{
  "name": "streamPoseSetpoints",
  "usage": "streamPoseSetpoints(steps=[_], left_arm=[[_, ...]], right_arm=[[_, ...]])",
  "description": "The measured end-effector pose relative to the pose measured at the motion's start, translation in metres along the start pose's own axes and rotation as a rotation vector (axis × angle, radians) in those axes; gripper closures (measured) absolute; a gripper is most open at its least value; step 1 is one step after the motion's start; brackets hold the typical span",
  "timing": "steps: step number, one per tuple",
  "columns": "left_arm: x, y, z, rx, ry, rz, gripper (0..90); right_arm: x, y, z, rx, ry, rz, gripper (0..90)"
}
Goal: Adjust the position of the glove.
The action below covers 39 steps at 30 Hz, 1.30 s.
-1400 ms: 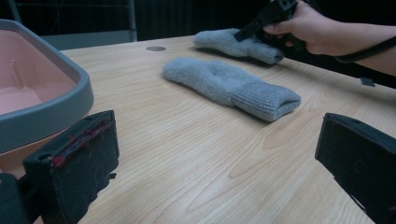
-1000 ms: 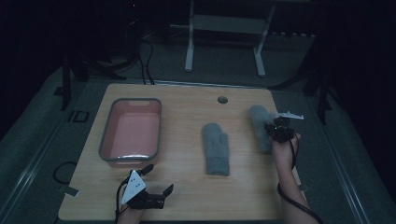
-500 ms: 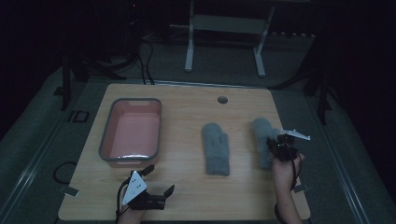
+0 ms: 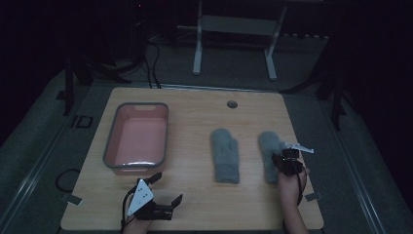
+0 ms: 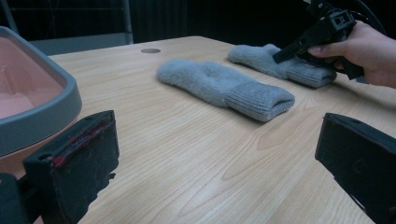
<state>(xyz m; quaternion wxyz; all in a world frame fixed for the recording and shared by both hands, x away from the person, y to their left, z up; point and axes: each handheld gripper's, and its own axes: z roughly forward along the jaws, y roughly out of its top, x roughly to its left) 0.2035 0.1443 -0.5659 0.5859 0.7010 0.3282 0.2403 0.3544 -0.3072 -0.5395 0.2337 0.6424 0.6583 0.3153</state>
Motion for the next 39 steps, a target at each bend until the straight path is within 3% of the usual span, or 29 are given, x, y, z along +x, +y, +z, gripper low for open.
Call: streamPoseSetpoints(steps=[2,6,7,8,9,11,12,14,15,16,18,19,20,21,22,30,31,34,39], left_arm=[[0.000,0.000,0.000,0.001,0.000,0.001,0.1],[0.001,0.000,0.000,-0.004,-0.012,-0.002,0.0],[0.001,0.000,0.000,-0.003,-0.016,-0.006,0.1],[0.001,0.000,0.000,0.000,-0.015,-0.004,0.1],[0.001,0.000,0.000,0.001,-0.015,-0.003,0.1],[0.001,0.000,0.000,0.002,-0.017,0.000,0.1],[0.001,0.000,0.001,0.006,-0.020,-0.001,0.1],[0.001,-0.001,0.001,0.011,-0.023,0.002,0.1],[0.001,-0.001,0.001,0.011,-0.023,0.002,0.1],[0.001,-0.001,0.002,0.011,-0.025,0.002,0.1],[0.001,-0.001,0.002,0.013,-0.025,0.004,0.1],[0.001,-0.001,0.002,0.013,-0.025,0.004,0.1],[0.001,-0.001,0.002,0.012,-0.025,0.002,0.1],[0.001,-0.001,0.002,0.012,-0.025,0.002,0.1],[0.001,-0.001,0.002,0.012,-0.024,0.002,0.1],[0.002,-0.001,0.003,0.015,-0.024,0.002,0.1],[0.002,-0.001,0.003,0.016,-0.023,0.003,0.1],[0.002,-0.001,0.003,0.015,-0.021,0.001,0.1],[0.002,-0.001,0.002,0.009,-0.016,0.001,0.1]], right_arm=[[0.000,0.001,-0.002,-0.001,0.006,-0.004,72.9],[-0.004,0.007,-0.010,0.006,0.029,-0.058,62.7],[-0.006,0.010,-0.014,0.006,0.066,-0.104,57.8],[-0.006,0.010,-0.014,0.006,0.066,-0.104,57.8],[-0.008,0.011,-0.015,-0.006,0.105,-0.127,53.0],[-0.009,0.012,-0.016,-0.012,0.113,-0.154,52.9],[-0.015,0.018,-0.020,-0.019,0.183,-0.254,51.8],[-0.019,0.022,-0.021,-0.023,0.236,-0.314,51.6],[-0.019,0.022,-0.021,-0.023,0.236,-0.314,51.6],[-0.025,0.026,-0.022,-0.014,0.286,-0.402,51.6],[-0.030,0.028,-0.021,-0.013,0.303,-0.469,52.0],[-0.030,0.028,-0.021,-0.013,0.303,-0.469,52.0],[-0.035,0.029,-0.019,-0.008,0.309,-0.518,52.4],[-0.035,0.029,-0.019,-0.008,0.309,-0.518,52.4],[-0.041,0.028,-0.017,-0.004,0.321,-0.553,52.7],[-0.054,0.018,-0.001,0.051,0.372,-0.512,51.8],[-0.054,0.016,0.002,0.061,0.365,-0.522,54.6],[-0.051,0.010,0.007,0.082,0.379,-0.521,77.1],[-0.041,0.010,0.005,0.066,0.326,-0.473,84.3]])
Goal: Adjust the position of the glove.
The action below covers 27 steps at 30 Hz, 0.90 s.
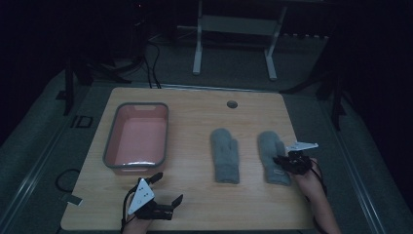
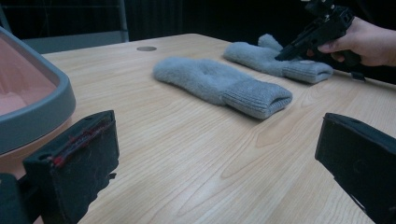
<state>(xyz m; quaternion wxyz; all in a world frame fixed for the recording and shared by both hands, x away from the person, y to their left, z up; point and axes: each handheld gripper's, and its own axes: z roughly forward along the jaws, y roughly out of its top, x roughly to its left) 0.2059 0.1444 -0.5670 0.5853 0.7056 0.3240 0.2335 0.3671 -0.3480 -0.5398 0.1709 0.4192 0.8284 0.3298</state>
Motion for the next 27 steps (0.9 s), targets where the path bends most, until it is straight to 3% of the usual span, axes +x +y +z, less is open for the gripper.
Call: streamPoseSetpoints(steps=[6,12,21,22,27], left_arm=[[0.001,0.000,0.000,-0.002,0.001,-0.005,0.1],[0.000,0.000,0.000,0.001,0.000,0.000,0.1],[0.000,0.000,0.000,0.001,-0.003,-0.001,0.1],[0.000,0.000,-0.001,-0.002,-0.005,-0.004,0.1],[-0.001,0.001,-0.001,-0.004,-0.005,-0.002,0.1]], right_arm=[[0.015,0.014,-0.013,-0.083,-0.040,0.067,85.2],[0.036,0.040,-0.029,-0.140,-0.074,0.094,85.3],[0.070,0.076,-0.036,-0.197,-0.005,0.094,85.2],[0.081,0.084,-0.033,-0.202,0.021,0.103,85.2],[0.112,0.097,-0.018,-0.192,0.065,0.088,85.1]])
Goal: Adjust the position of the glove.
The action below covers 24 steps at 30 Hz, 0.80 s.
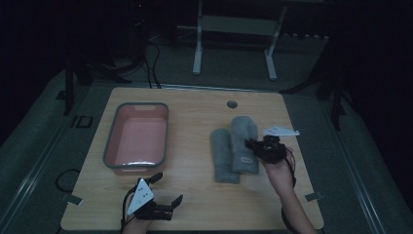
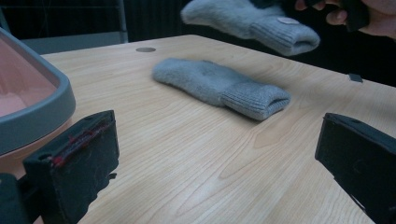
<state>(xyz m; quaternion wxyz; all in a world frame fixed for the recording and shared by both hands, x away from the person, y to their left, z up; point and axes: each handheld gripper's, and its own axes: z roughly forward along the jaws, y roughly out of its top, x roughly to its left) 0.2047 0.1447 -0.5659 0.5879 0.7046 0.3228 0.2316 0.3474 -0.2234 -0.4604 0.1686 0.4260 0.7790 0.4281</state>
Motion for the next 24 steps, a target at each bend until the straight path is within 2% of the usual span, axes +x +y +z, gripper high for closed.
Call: streamPoseSetpoints(steps=[2,3,5,9,13,15,19,21,22,24], left_arm=[[0.000,0.000,0.000,0.000,0.000,0.001,0.1],[0.000,0.000,-0.001,0.000,-0.002,0.003,0.1],[0.000,0.000,-0.002,-0.002,-0.002,0.002,0.1],[0.000,0.000,-0.003,-0.006,-0.003,-0.002,0.1],[0.000,0.001,-0.003,-0.003,-0.009,-0.004,0.1],[-0.001,0.001,-0.003,-0.004,-0.012,-0.003,0.1],[-0.001,0.001,-0.002,-0.006,-0.014,-0.008,0.1],[-0.001,0.001,-0.002,0.002,-0.008,-0.011,0.1],[0.000,0.000,-0.001,0.014,-0.002,-0.026,0.1],[0.000,-0.001,0.000,0.020,-0.006,-0.040,0.1]], right_arm=[[0.005,0.001,0.005,0.003,0.012,-0.007,85.1],[0.014,0.001,0.014,0.010,0.036,-0.008,85.1],[0.020,0.001,0.023,0.031,0.041,-0.022,85.0],[0.025,-0.004,0.038,0.071,0.058,-0.004,85.0],[0.023,-0.012,0.051,0.101,0.052,0.001,84.9],[0.020,-0.017,0.057,0.121,0.077,0.015,84.8],[0.015,-0.025,0.067,0.163,0.081,0.006,83.6],[0.013,-0.027,0.068,0.165,0.087,0.004,80.2],[0.013,-0.027,0.067,0.162,0.087,-0.002,77.4],[0.013,-0.025,0.062,0.140,0.090,-0.009,68.2]])
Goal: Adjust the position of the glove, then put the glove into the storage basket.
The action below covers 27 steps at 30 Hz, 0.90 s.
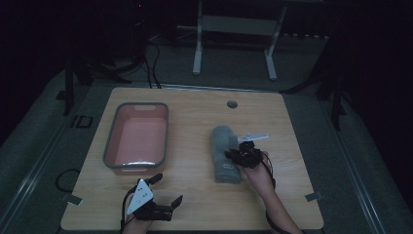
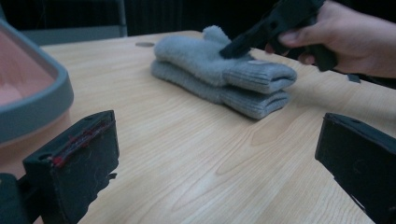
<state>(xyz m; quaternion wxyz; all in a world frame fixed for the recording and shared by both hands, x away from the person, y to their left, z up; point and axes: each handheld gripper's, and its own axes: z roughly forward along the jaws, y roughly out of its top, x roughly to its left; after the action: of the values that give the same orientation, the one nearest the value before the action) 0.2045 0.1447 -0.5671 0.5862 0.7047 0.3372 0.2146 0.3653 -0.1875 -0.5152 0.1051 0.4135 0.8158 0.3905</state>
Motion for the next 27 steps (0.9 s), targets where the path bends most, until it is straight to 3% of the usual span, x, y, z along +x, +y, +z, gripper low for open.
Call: streamPoseSetpoints(steps=[2,4,7,8,10,13,16,20,22,25,27], left_arm=[[-0.001,0.000,0.001,-0.002,0.005,0.008,0.1],[-0.002,0.000,0.001,-0.004,0.001,0.010,0.1],[-0.005,0.002,0.004,0.029,-0.002,0.015,0.1],[-0.007,0.003,0.005,0.041,-0.003,0.035,0.1],[-0.012,0.007,0.009,0.064,-0.017,0.034,0.1],[-0.017,0.011,0.014,0.102,-0.022,0.028,0.1],[-0.020,0.017,0.020,0.119,-0.034,0.008,0.1],[-0.021,0.029,0.029,0.126,-0.042,-0.011,0.1],[-0.020,0.033,0.033,0.127,-0.046,-0.018,0.1],[-0.021,0.046,0.046,0.154,-0.052,-0.002,0.1],[-0.021,0.054,0.054,0.168,-0.057,0.002,0.1]], right_arm=[[0.001,0.001,-0.006,-0.010,0.016,-0.023,63.4],[0.000,0.001,-0.012,-0.018,0.002,-0.046,58.0],[-0.004,0.002,-0.023,-0.027,-0.006,-0.037,51.0],[-0.004,0.002,-0.023,-0.027,-0.006,-0.037,51.0],[-0.009,0.001,-0.034,-0.051,-0.011,-0.029,37.5],[-0.013,0.000,-0.041,-0.058,-0.018,-0.033,27.8],[-0.015,-0.001,-0.046,-0.038,0.011,-0.050,15.0],[-0.016,-0.001,-0.053,-0.058,0.042,-0.076,14.3],[-0.017,-0.002,-0.058,-0.109,0.053,-0.101,14.7],[-0.017,-0.002,-0.067,-0.186,0.022,-0.145,19.0],[-0.021,0.002,-0.074,-0.179,0.054,-0.097,19.4]])
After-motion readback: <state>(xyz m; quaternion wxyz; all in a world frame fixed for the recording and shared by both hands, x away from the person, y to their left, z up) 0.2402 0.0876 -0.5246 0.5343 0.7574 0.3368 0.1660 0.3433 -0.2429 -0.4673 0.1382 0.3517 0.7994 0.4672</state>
